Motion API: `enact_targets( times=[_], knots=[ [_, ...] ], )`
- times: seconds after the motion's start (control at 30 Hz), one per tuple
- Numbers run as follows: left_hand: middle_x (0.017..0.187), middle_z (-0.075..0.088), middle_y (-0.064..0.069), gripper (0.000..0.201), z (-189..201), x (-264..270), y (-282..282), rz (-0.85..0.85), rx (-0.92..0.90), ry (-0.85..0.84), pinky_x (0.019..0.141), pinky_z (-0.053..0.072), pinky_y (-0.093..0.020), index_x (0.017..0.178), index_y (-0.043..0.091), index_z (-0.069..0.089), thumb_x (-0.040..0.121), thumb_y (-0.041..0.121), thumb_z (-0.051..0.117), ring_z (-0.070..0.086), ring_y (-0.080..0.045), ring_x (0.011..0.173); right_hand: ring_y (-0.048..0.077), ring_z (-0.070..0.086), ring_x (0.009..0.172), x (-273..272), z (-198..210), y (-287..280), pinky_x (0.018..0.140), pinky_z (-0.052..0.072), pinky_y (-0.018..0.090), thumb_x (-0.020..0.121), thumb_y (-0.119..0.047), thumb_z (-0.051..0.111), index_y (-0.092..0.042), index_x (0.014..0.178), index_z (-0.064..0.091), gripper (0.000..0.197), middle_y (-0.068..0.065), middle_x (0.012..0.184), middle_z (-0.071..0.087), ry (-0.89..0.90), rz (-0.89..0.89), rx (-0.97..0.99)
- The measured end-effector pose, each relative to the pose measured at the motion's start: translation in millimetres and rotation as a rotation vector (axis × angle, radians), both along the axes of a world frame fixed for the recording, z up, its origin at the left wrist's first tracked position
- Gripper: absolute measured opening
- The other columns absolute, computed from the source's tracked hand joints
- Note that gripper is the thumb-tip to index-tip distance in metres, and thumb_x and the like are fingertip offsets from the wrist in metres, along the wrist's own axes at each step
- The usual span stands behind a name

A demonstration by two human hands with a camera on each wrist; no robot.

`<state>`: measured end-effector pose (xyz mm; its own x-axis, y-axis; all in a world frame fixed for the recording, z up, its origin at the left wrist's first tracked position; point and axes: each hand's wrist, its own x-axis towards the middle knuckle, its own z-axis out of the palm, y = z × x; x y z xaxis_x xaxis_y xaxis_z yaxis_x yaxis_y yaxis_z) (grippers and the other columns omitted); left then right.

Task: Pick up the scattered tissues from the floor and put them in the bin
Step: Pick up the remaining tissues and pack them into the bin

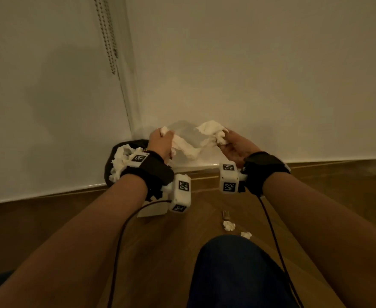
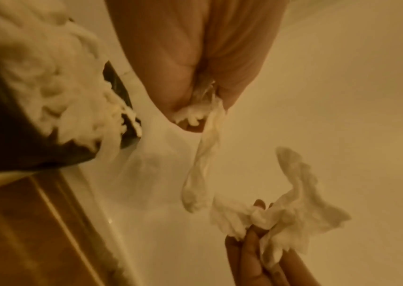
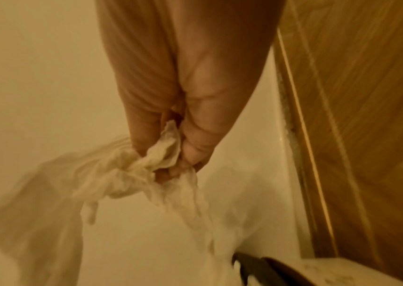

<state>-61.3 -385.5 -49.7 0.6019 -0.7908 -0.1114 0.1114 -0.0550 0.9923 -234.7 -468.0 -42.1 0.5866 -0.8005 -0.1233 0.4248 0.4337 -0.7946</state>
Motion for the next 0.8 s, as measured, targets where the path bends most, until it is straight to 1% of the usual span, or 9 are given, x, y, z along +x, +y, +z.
enact_targets(
  times=[0.07, 0.17, 0.23, 0.3, 0.37, 0.4, 0.5, 0.67, 0.8],
  knots=[
    [0.086, 0.056, -0.018, 0.015, 16, 19, 2, 0.059, -0.067, 0.093, 0.080, 0.045, -0.038, 0.097, -0.002, 0.054, 0.097, 0.005, 0.041, 0.054, -0.023, 0.076, 0.008, 0.069, 0.073, 21, 10, 5, 0.071, 0.055, 0.016, 0.101, -0.005, 0.032, 0.004, 0.138, 0.039, 0.039, -0.001, 0.081, 0.073, -0.004, 0.030, -0.046],
    [0.130, 0.051, -0.026, 0.035, 32, 42, 6, 0.109, -0.126, 0.213, 0.074, 0.049, -0.028, 0.131, -0.010, 0.040, 0.099, 0.002, 0.034, 0.057, -0.018, 0.082, 0.013, 0.060, 0.090, 53, 21, 14, 0.084, 0.050, 0.019, 0.101, -0.004, 0.031, 0.005, 0.140, 0.035, 0.040, 0.007, 0.105, 0.063, 0.014, 0.065, -0.103],
    [0.142, 0.040, -0.025, 0.038, 37, 59, 9, 0.134, -0.162, 0.319, 0.064, 0.045, -0.017, 0.136, -0.010, 0.035, 0.099, 0.000, 0.032, 0.059, -0.019, 0.098, 0.019, 0.054, 0.101, 73, 22, 18, 0.097, 0.044, 0.026, 0.101, -0.002, 0.031, 0.006, 0.140, 0.035, 0.040, 0.017, 0.126, 0.054, 0.012, 0.071, -0.097],
    [0.137, 0.046, -0.021, 0.035, 39, 73, 17, 0.230, -0.133, 0.360, 0.071, 0.045, -0.020, 0.130, -0.007, 0.044, 0.100, 0.006, 0.033, 0.055, -0.026, 0.113, 0.023, 0.049, 0.107, 91, 21, 21, 0.101, 0.040, 0.030, 0.100, 0.000, 0.032, 0.008, 0.139, 0.035, 0.040, 0.022, 0.142, 0.041, -0.003, 0.057, -0.071],
    [0.111, 0.059, -0.015, 0.024, 33, 81, 23, 0.241, -0.038, 0.235, 0.085, 0.042, -0.031, 0.108, 0.001, 0.058, 0.099, 0.010, 0.038, 0.053, -0.029, 0.111, 0.020, 0.054, 0.094, 107, 18, 25, 0.084, 0.047, 0.022, 0.099, 0.002, 0.033, 0.009, 0.138, 0.036, 0.039, 0.023, 0.144, 0.038, 0.009, 0.041, -0.058],
    [0.098, 0.059, -0.012, 0.021, 28, 89, 21, 0.222, -0.106, 0.353, 0.087, 0.041, -0.034, 0.098, 0.002, 0.059, 0.098, 0.004, 0.039, 0.052, -0.026, 0.105, 0.017, 0.055, 0.087, 115, 16, 27, 0.074, 0.050, 0.017, 0.099, 0.003, 0.033, 0.009, 0.137, 0.037, 0.039, 0.023, 0.143, 0.039, 0.022, 0.038, -0.047],
    [0.112, 0.060, -0.012, 0.030, 8, 101, 20, 0.313, -0.057, 0.056, 0.094, 0.045, -0.033, 0.122, -0.001, 0.056, 0.093, -0.001, 0.049, 0.054, -0.024, 0.104, 0.015, 0.055, 0.080, 137, 3, 23, 0.059, 0.053, 0.014, 0.098, 0.001, 0.038, 0.009, 0.136, 0.040, 0.039, 0.021, 0.131, 0.050, 0.120, -0.009, -0.005],
    [0.112, 0.068, -0.003, 0.031, -15, 122, 18, 0.292, 0.129, -0.261, 0.092, 0.050, -0.029, 0.113, 0.019, 0.067, 0.083, 0.021, 0.068, 0.063, -0.019, 0.099, 0.030, 0.057, 0.116, 166, -30, 7, 0.089, 0.050, 0.030, 0.093, -0.013, 0.056, -0.004, 0.130, 0.053, 0.038, 0.016, 0.129, 0.057, 0.631, -0.020, -0.244],
    [0.110, 0.068, -0.003, 0.026, -30, 128, 12, 0.264, 0.231, -0.434, 0.083, 0.047, -0.021, 0.107, 0.017, 0.069, 0.082, 0.024, 0.070, 0.063, -0.020, 0.101, 0.031, 0.049, 0.124, 179, -39, 3, 0.098, 0.042, 0.035, 0.088, -0.039, 0.059, -0.020, 0.141, 0.039, 0.060, 0.009, 0.138, 0.049, 1.151, 0.108, -0.442]
  ],
)
